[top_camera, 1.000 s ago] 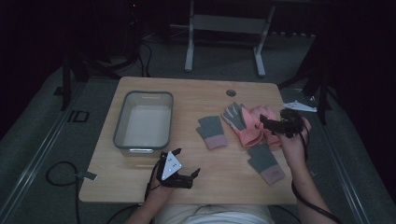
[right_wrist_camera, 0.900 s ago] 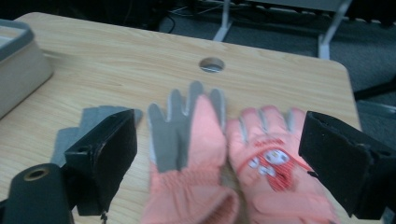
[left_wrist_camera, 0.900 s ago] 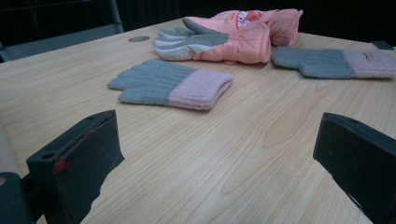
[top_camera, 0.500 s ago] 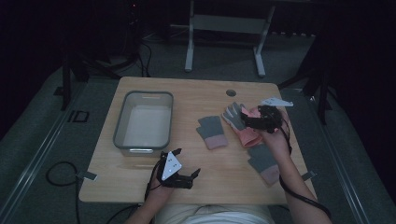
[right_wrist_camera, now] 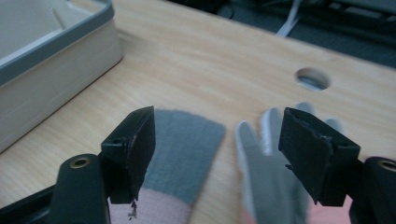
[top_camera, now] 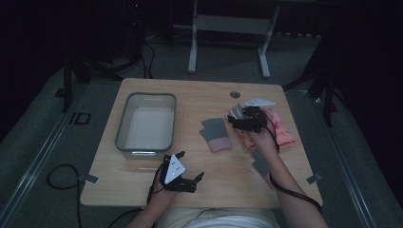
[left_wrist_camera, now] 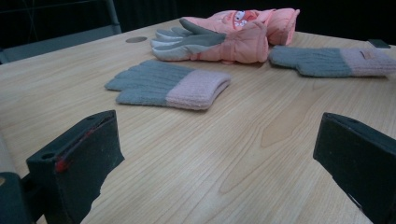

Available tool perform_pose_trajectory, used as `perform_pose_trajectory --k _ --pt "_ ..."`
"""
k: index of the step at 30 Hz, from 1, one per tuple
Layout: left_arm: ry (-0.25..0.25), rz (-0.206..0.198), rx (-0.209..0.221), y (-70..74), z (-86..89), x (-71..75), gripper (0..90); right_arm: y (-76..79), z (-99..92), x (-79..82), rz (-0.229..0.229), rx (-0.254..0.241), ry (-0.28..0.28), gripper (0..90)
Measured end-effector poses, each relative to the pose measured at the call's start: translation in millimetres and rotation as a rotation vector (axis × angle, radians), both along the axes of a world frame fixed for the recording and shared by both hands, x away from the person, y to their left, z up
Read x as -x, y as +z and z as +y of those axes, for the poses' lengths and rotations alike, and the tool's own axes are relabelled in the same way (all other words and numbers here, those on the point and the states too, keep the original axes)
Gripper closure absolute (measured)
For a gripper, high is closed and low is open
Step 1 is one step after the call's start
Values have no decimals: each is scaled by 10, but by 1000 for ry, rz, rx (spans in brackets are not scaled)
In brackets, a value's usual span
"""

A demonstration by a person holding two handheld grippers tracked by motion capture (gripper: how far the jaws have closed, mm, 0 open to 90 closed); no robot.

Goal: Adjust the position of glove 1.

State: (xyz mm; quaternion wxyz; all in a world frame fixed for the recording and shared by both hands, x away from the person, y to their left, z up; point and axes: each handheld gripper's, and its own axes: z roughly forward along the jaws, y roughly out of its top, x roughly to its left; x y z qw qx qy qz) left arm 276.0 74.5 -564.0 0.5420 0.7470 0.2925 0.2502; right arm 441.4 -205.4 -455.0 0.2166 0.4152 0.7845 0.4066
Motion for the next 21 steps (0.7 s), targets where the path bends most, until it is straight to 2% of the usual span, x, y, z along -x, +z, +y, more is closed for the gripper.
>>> perform_pose_trajectory --k 5,8,13,15,16,21 --pt "0 -1 1 0 4 0 4 -137 139 -79 47 10 23 324" --pt "-3 1 2 1 5 2 5 -225 221 -130 80 26 33 348" --pt "-6 -2 3 0 6 5 4 -371 349 -204 139 69 55 440" --pt "-6 -3 3 0 6 6 5 -402 377 -218 146 81 63 443" --pt "-5 -4 1 0 4 6 5 -464 432 -245 155 107 74 463" --pt "-6 -8 -5 0 0 9 5 -583 509 -303 184 134 101 505"
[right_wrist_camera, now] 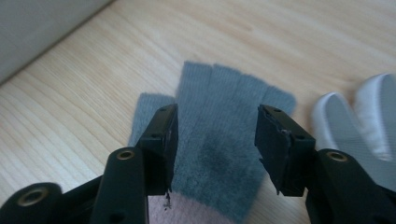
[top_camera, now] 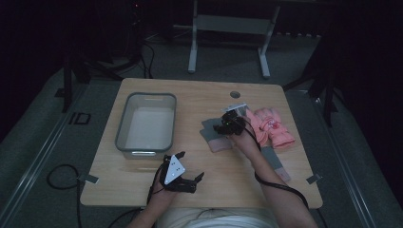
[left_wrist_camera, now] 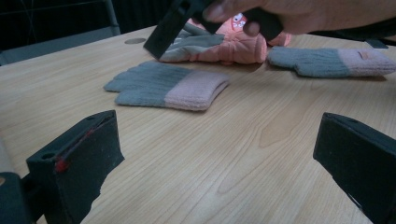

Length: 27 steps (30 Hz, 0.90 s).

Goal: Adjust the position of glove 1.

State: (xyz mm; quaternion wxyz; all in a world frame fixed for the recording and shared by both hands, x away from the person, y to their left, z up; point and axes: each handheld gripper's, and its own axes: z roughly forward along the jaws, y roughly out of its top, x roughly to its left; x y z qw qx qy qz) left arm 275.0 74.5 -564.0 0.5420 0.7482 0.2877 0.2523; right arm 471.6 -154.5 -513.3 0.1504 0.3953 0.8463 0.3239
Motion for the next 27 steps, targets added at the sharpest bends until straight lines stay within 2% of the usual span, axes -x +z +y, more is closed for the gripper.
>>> perform_pose_trajectory --k 2,7,9,10,13,20,23,27 --pt "1 0 2 -1 0 1 5 -75 33 -31 -4 22 17 513" --pt "1 2 5 0 4 -2 5 -181 54 -116 10 41 16 543" --pt "1 3 5 0 3 -3 5 -221 63 -143 30 50 23 563" --pt "1 4 4 0 3 -4 5 -252 71 -155 38 70 27 564" --pt "2 4 7 0 4 -3 5 -273 75 -161 43 58 18 599" --pt "2 9 5 0 2 -7 5 -268 124 -125 41 60 -2 824" --pt "3 14 10 1 5 -11 5 -250 174 -87 57 41 -31 845" --pt "4 11 13 0 10 -9 5 -105 176 9 50 -30 -62 847"
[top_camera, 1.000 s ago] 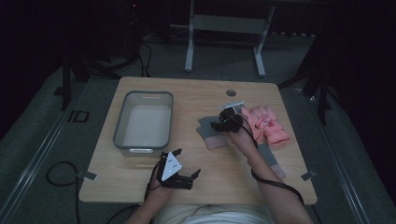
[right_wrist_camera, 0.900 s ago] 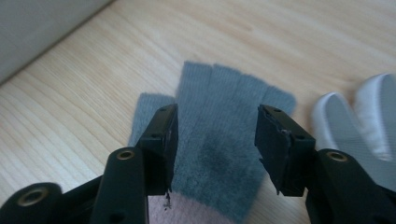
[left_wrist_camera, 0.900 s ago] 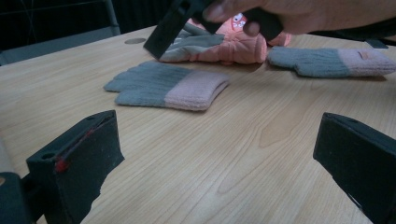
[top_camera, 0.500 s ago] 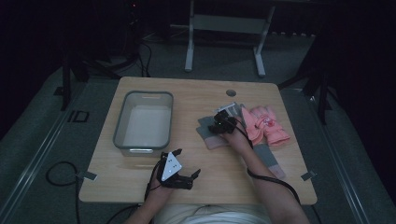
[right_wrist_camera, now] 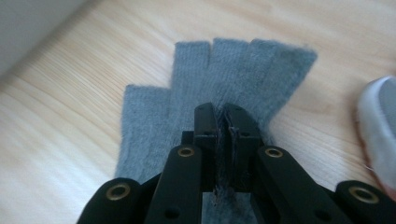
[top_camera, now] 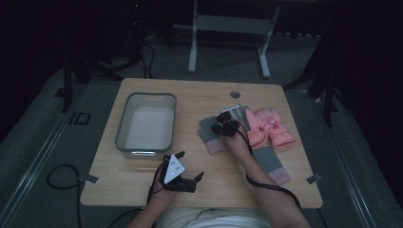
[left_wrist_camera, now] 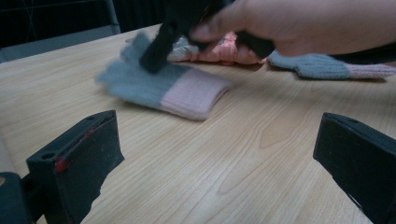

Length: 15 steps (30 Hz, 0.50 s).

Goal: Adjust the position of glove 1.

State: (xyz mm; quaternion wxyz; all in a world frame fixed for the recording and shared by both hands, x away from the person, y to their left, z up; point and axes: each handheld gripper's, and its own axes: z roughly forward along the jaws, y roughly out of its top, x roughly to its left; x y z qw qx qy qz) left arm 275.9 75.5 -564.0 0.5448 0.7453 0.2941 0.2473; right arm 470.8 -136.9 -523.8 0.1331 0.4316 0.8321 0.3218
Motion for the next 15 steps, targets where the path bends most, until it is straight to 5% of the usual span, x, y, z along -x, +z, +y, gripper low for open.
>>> perform_pose_trajectory --k 3,8,15 --pt "1 -1 -3 0 -3 1 5 232 -57 159 -37 -66 -32 849" --pt "6 -2 -2 -1 -7 2 5 551 -147 488 -95 -100 -74 851" --pt "8 -4 -8 0 -8 3 5 717 -326 959 -110 -238 -166 851"
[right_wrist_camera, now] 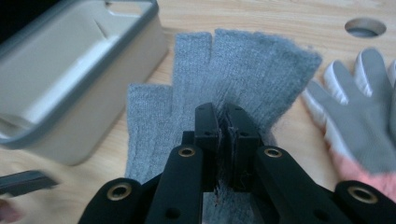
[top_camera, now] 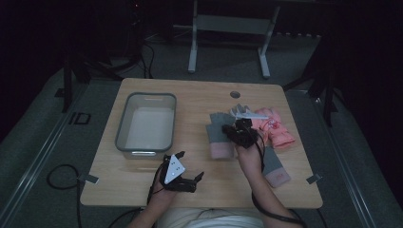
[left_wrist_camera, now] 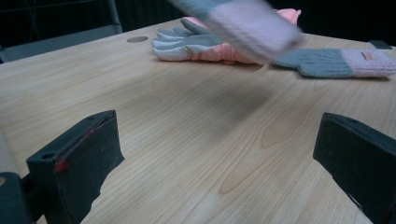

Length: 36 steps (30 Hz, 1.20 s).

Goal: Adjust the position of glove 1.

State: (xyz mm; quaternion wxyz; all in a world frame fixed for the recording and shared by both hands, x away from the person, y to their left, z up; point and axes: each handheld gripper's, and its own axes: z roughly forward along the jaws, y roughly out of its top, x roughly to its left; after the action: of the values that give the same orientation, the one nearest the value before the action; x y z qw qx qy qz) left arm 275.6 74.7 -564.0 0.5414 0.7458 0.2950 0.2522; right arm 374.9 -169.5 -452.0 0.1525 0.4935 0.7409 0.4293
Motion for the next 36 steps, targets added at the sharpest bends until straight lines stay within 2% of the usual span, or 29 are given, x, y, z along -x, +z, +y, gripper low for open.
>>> perform_pose_trajectory --k 4,6,9,12,17,23,28,33,35,36 --pt "0 -3 0 -1 0 5 5 -98 -20 266 -6 -10 -17 851" --pt "1 -4 -1 0 2 4 5 -190 -35 385 -18 8 -42 851" --pt "3 -3 0 -1 1 5 5 -402 -80 496 16 25 -69 851" --pt "7 -3 0 -1 -2 7 5 -560 -101 537 60 21 -84 851" --pt "7 -4 -3 0 -5 9 5 -732 -88 564 89 26 -102 851" --pt "8 -6 -3 -1 -4 11 5 -852 -40 506 101 40 -111 850" --pt "8 -6 -4 -1 -5 11 5 -973 -39 454 129 40 -130 841" --pt "7 -5 -4 -1 -5 11 5 -1009 -36 448 123 43 -139 834" --pt "7 -5 -4 -1 -5 10 5 -993 -43 452 128 33 -141 800" --pt "7 -5 -4 -1 -5 10 5 -963 -47 464 114 34 -142 780"
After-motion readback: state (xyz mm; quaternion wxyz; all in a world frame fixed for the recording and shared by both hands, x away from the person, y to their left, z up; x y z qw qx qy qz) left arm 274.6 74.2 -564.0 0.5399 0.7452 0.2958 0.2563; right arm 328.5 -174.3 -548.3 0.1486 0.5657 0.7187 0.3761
